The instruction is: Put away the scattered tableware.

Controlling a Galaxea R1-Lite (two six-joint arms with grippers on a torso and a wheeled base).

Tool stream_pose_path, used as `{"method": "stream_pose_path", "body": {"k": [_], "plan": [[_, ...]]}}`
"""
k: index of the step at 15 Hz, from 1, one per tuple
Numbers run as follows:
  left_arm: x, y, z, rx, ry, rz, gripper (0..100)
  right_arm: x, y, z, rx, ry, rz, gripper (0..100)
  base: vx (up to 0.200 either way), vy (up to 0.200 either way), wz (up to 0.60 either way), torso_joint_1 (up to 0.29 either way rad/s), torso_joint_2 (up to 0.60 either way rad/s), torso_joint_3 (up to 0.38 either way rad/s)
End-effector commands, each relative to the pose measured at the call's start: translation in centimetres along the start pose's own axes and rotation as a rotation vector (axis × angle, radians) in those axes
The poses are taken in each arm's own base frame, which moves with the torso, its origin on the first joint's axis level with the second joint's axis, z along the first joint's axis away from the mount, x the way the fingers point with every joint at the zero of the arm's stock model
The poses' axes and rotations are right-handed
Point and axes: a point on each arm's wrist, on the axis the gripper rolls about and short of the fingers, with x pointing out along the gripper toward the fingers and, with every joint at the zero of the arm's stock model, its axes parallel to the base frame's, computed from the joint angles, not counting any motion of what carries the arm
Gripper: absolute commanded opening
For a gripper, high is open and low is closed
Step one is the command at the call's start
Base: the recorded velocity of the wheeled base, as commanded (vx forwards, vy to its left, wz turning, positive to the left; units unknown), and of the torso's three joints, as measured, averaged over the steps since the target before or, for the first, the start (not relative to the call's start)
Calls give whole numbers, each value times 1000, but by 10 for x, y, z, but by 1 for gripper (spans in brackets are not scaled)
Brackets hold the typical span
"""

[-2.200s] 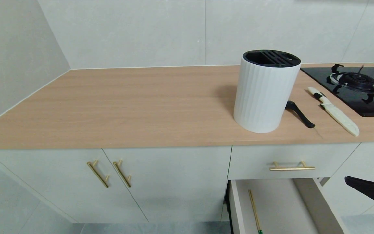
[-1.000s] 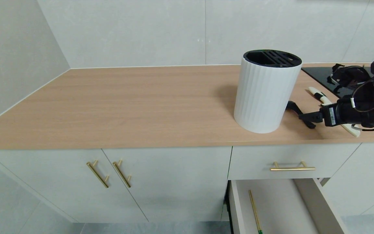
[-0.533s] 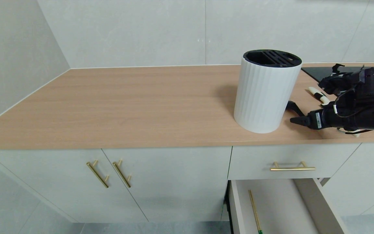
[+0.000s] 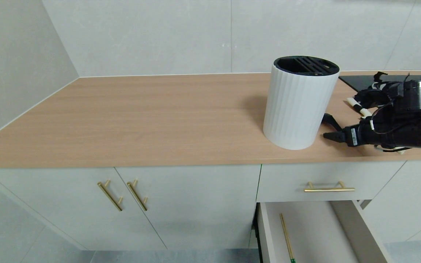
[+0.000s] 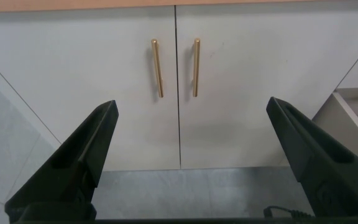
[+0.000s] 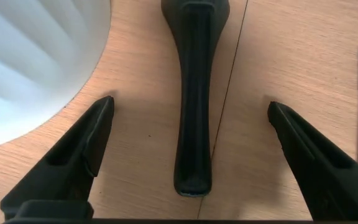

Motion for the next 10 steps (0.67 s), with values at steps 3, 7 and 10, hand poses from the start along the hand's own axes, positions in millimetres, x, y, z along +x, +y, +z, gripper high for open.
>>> {"method": "stream_pose_path", "body": {"k": [3,7,10], "plan": [[0,0,0,0,2,0,100,1,0,-1,1,5,1,0,0,0,0,0,0,0],[0,0,0,-1,2,0,100,0,0,1,0,0,-2,0,0,0,0,0,0,0],[0,0,0,0,2,0,100,-3,0,3,8,-11,-5,0,0,0,0,0,0,0]]}}
